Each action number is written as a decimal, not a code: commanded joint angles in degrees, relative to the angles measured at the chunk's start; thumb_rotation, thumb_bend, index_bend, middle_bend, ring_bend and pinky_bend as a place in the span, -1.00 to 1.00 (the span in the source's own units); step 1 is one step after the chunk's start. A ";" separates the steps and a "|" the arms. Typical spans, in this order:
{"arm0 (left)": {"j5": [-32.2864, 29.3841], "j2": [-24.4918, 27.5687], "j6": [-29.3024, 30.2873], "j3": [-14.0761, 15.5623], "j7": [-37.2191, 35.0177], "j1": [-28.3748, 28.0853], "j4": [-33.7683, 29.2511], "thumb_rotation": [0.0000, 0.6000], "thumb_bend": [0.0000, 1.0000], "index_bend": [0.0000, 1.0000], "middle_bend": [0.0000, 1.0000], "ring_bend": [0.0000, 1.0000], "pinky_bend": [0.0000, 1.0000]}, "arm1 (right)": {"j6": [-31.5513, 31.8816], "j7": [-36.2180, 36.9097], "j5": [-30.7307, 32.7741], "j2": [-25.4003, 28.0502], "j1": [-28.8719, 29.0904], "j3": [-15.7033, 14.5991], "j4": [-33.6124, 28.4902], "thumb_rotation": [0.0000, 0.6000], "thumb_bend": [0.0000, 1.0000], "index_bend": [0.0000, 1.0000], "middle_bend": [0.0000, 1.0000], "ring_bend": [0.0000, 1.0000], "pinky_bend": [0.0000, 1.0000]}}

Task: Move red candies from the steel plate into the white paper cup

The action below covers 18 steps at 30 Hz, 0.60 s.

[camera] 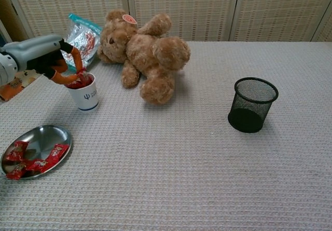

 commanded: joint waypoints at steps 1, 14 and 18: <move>-0.79 -1.10 -0.33 0.25 0.76 -0.85 1.37 1.00 -0.23 -0.05 0.93 0.86 1.00 | -0.09 -0.06 0.06 -0.03 0.04 0.00 0.03 1.00 -0.97 -1.00 -1.00 -1.00 -1.00; -0.20 -0.83 2.32 1.10 0.59 -1.06 1.21 1.00 -0.23 -0.13 0.93 0.86 1.00 | 0.38 0.03 -0.36 0.16 -0.14 -0.13 -0.13 1.00 -0.97 -1.00 -1.00 -1.00 -1.00; 0.12 0.47 3.41 1.48 0.54 -0.43 -0.53 1.00 -0.23 -0.17 0.93 0.86 1.00 | 0.91 0.00 -0.62 0.20 -0.36 -0.15 -0.22 1.00 -0.97 -1.00 -1.00 -1.00 -1.00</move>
